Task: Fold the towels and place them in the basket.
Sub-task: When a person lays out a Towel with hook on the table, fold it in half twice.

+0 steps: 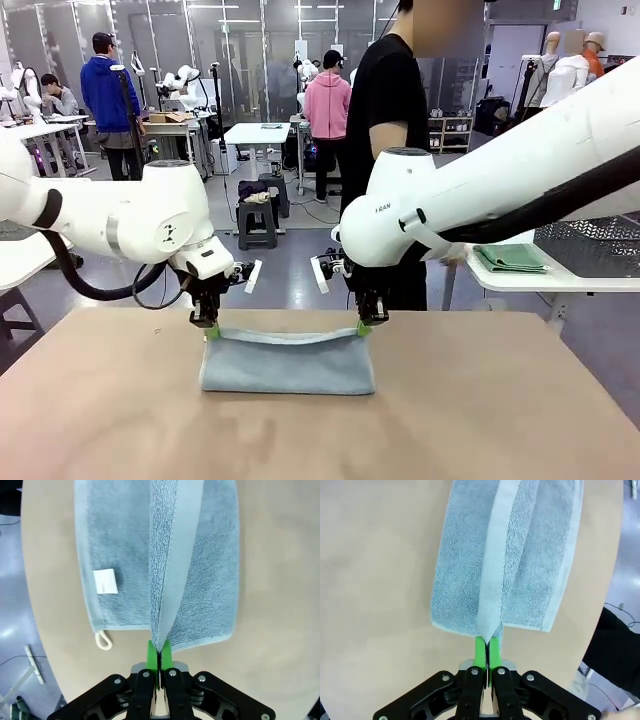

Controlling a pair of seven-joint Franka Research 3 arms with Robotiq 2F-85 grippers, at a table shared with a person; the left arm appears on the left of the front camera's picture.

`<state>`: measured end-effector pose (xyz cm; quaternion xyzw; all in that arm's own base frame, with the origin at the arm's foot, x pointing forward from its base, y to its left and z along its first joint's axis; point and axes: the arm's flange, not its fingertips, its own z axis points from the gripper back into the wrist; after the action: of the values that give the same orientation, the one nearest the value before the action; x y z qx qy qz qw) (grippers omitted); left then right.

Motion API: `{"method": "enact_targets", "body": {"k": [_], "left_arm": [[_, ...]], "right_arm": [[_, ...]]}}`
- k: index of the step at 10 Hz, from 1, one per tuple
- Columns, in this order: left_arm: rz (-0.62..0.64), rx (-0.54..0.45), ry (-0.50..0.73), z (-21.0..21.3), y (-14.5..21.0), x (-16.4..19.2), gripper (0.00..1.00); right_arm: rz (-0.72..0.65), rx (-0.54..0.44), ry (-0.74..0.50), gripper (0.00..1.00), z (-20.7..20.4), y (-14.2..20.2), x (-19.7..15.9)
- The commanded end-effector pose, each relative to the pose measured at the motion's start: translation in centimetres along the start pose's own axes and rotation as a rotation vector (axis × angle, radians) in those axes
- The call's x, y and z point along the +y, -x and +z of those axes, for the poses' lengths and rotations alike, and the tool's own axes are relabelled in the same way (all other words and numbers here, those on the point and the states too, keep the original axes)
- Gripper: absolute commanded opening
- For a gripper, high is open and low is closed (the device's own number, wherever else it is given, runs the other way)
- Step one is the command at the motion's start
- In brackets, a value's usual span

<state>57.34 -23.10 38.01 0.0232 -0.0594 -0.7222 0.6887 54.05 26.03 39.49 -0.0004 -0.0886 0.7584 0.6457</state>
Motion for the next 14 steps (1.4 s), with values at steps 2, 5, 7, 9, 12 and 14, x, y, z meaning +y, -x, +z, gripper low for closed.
{"method": "enact_targets", "body": {"k": [2,5,7,9,12,14], "left_arm": [[0.010,0.042,0.017,-0.8,-0.6,3.3,0.03],[0.022,0.038,0.006,-2.1,-0.2,4.7,0.03],[-0.003,0.019,-0.043,-3.0,-0.1,5.4,0.03],[-0.006,0.010,-0.070,-3.3,-0.2,5.8,0.03],[0.028,0.014,-0.074,-4.0,0.1,6.4,0.03],[0.045,0.020,-0.086,-3.9,0.4,6.0,0.21]], "right_arm": [[0.017,0.012,-0.060,0.03,-2.6,0.6,-3.7],[0.041,0.035,-0.056,0.03,-4.9,1.0,-5.7],[0.030,0.048,-0.047,0.03,-5.4,1.0,-6.5],[-0.010,0.058,-0.033,0.03,-5.7,1.2,-6.8],[-0.024,0.054,-0.030,0.03,-6.0,1.6,-7.1],[-0.014,0.071,-0.009,0.23,-5.7,1.3,-6.9]]}}
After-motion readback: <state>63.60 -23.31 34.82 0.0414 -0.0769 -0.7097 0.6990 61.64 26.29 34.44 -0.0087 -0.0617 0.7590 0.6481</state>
